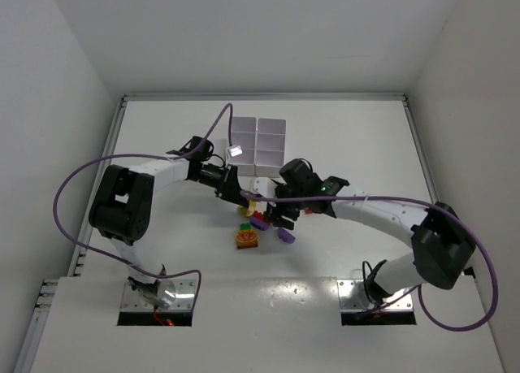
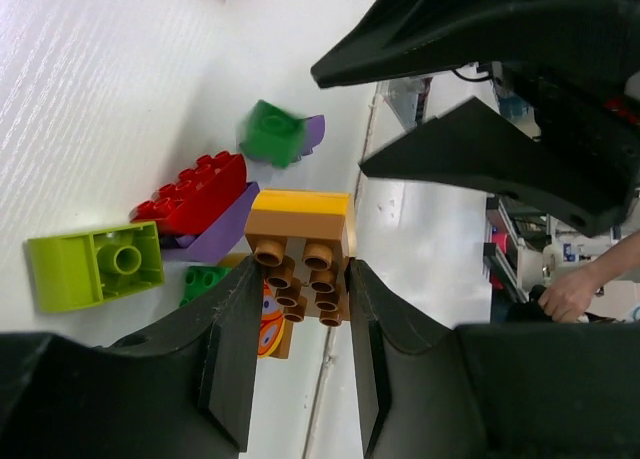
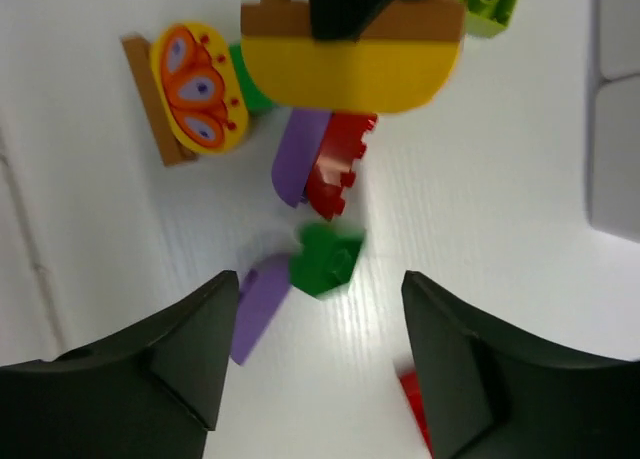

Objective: Sort the legos into containers by color

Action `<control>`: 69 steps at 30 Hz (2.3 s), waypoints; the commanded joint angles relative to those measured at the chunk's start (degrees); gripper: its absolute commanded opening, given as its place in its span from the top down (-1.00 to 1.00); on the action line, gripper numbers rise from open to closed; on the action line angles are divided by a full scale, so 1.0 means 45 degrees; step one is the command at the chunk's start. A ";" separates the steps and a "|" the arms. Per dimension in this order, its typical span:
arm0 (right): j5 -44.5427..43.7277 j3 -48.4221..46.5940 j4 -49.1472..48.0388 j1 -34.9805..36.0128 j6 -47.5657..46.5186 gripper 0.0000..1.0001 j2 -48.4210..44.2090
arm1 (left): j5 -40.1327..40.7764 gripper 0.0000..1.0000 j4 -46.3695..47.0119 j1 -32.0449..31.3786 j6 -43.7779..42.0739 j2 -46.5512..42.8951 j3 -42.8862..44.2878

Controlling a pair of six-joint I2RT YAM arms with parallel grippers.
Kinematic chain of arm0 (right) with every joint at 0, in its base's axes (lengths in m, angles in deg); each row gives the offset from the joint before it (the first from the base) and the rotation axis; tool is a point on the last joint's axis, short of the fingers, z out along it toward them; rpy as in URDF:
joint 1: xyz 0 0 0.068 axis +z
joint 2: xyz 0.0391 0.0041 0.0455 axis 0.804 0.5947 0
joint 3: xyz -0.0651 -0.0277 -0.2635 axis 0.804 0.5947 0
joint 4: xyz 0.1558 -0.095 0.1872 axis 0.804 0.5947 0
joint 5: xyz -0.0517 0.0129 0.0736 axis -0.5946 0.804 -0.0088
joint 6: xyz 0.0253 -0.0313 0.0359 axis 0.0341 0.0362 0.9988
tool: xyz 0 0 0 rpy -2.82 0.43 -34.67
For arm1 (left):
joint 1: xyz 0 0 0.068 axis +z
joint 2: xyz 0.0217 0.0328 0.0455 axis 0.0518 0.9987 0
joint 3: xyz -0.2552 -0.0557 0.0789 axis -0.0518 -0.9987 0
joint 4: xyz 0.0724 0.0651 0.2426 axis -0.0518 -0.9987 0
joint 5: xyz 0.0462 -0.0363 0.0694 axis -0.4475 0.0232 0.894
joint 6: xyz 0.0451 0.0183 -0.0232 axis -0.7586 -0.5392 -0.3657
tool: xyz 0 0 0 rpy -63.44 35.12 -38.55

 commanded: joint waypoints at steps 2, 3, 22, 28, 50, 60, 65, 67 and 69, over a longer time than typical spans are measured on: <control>0.2643 -0.1957 0.0644 -0.0703 0.1593 -0.41 0.0849 | -0.0259 1.00 -0.0052 0.0008 -0.0673 -0.0373 0.0271; 0.2995 -0.2482 0.0645 -0.0841 0.2118 -0.44 0.1044 | -0.0375 1.00 -0.0052 0.0008 -0.0674 -0.0373 0.0271; 1.1141 -0.3835 -0.2419 -0.3381 0.8606 -0.39 0.3642 | -0.1843 1.00 -0.0169 0.0125 -0.2666 -0.1779 0.0154; 1.1376 -0.4128 -0.2421 -0.3264 0.8607 -0.10 0.3898 | -0.1841 1.00 -0.0169 0.0125 -0.2784 -0.1779 0.0427; 1.0401 -0.4362 -0.1835 -0.3264 0.7904 -0.36 0.4542 | -0.1959 1.00 -0.0286 0.0125 -0.2666 -0.2033 0.0818; 0.9795 -0.4245 -0.1718 -0.3381 0.7904 -0.77 0.4542 | -0.2193 1.00 -0.0286 0.0008 -0.2549 -0.2403 0.0585; 1.0164 -0.4245 -0.1718 -0.3381 0.7631 -0.55 0.4542 | -0.2193 1.00 -0.0286 -0.0110 -0.2549 -0.2404 0.0467; 1.0400 -0.4381 -0.1874 -0.3381 0.7631 -0.35 0.4542 | -0.2193 1.00 -0.0286 -0.0110 -0.2549 -0.2269 0.0584; 1.0732 -0.4517 -0.2030 -0.3381 0.7747 -0.25 0.4542 | -0.2193 1.00 -0.0286 -0.0110 -0.2549 -0.2152 0.0720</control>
